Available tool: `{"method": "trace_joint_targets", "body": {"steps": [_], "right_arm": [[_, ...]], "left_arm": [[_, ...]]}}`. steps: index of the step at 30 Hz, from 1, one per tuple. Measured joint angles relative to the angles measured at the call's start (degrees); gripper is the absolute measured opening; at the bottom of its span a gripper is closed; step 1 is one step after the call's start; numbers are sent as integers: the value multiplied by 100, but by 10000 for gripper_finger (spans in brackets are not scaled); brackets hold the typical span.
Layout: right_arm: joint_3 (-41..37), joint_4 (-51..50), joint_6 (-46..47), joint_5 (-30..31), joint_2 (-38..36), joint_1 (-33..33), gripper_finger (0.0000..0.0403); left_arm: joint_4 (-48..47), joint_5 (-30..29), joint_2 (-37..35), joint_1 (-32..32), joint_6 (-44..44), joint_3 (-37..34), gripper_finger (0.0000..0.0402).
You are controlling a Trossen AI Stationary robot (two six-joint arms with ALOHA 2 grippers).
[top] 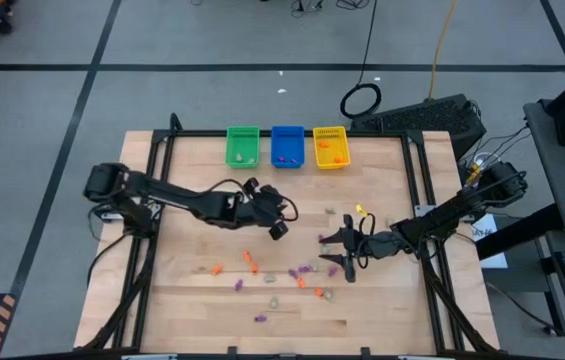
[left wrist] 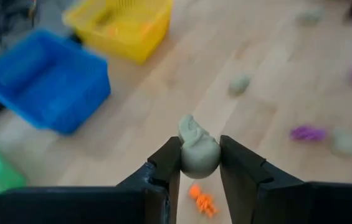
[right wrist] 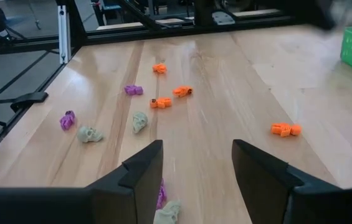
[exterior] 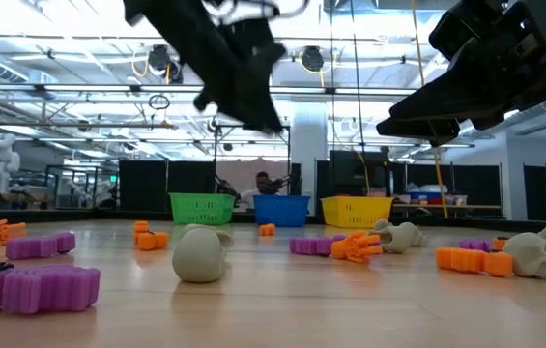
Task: Sort Halloween decoration
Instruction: Put the gray skull toy into the green bin
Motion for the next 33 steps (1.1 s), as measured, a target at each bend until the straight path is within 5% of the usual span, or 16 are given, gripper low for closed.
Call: {"method": "trace_joint_targets", "body": {"steps": [9, 21, 33], "right_arm": [[0, -27, 13, 0, 0, 0, 180], [0, -41, 46, 0, 0, 0, 180], [0, -41, 26, 133, 0, 0, 180]], "left_arm": [[-701, -28, -836, -365, 602, 2, 90], [-1008, -299, -852, -943, 755, 2, 90], [-1049, -347, -852, -1074, 3402, 2, 90]]}}
